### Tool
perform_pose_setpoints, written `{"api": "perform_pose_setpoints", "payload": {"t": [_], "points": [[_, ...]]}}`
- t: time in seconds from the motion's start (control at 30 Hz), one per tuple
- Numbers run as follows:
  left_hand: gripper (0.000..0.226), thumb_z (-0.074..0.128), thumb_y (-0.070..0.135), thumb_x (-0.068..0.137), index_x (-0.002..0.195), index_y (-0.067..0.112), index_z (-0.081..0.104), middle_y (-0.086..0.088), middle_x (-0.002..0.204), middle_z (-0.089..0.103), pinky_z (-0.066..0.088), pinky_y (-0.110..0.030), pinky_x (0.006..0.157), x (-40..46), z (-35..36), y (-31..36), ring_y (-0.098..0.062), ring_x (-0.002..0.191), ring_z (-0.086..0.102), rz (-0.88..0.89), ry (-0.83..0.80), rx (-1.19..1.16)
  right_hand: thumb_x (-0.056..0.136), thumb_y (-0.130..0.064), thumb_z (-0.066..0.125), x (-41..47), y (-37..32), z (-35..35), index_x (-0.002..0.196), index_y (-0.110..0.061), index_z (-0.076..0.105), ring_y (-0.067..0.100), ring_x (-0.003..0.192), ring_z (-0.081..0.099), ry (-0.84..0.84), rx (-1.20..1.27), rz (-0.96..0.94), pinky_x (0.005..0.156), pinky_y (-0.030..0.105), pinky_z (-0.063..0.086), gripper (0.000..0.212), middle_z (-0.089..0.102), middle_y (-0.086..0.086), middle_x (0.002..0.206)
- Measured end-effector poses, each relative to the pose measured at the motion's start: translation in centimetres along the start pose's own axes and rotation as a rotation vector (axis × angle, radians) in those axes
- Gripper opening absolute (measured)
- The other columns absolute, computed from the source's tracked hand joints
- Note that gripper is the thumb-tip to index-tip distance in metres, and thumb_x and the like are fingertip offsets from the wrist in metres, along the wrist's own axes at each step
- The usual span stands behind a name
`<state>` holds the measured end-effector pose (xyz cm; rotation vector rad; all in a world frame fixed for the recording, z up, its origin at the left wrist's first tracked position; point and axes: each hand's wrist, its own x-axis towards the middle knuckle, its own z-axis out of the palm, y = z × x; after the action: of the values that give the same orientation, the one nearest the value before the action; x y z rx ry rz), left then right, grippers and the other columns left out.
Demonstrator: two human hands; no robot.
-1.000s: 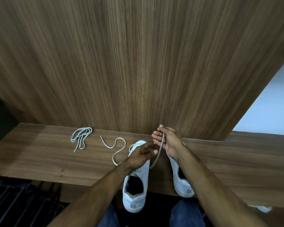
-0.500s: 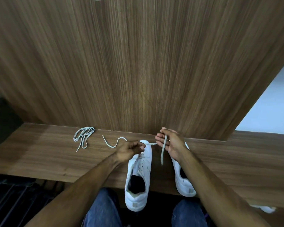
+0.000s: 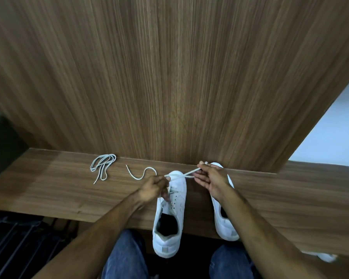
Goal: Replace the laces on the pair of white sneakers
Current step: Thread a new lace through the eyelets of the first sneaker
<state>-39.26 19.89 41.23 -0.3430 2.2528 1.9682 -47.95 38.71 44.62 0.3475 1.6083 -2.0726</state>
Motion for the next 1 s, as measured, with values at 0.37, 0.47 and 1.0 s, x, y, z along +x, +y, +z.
{"api": "perform_pose_setpoints", "payload": {"t": [0.37,0.47,1.0], "points": [[0.019,0.069,0.027,0.087,0.078,0.012,0.061,-0.003,0.064,0.056,0.047,-0.018,0.049,-1.0,-4.9,-1.1,-0.01,0.052,0.054,-0.171,0.225,-0.132,0.095,-0.018,0.059,0.9,0.4,-2.8,0.092,-0.009,0.063,0.021,0.075,0.07,0.102,-0.064,0.013,0.064,0.029,0.057,0.01,0.067,0.007,0.074],[0.016,0.072,0.024,0.084,0.08,0.012,0.063,-0.003,0.073,0.067,0.051,-0.018,0.053,-0.7,-4.3,-0.8,-0.009,0.06,0.063,-0.163,0.391,-0.282,0.095,-0.018,0.059,0.4,0.8,-2.3,0.092,-0.009,0.062,0.021,0.076,0.069,0.078,-0.087,-0.002,0.07,0.031,0.057,0.011,0.066,0.008,0.075],[0.013,0.075,0.016,0.081,0.072,0.023,0.07,0.019,0.05,0.059,0.044,-0.018,0.058,2.7,-2.2,1.2,0.005,0.05,0.051,0.2,0.508,0.267,0.062,-0.064,0.069,-1.7,9.6,2.1,0.126,-0.022,0.052,0.017,0.116,0.057,-0.267,-1.292,-0.183,0.092,0.029,0.047,0.078,0.055,-0.002,0.129]]}}
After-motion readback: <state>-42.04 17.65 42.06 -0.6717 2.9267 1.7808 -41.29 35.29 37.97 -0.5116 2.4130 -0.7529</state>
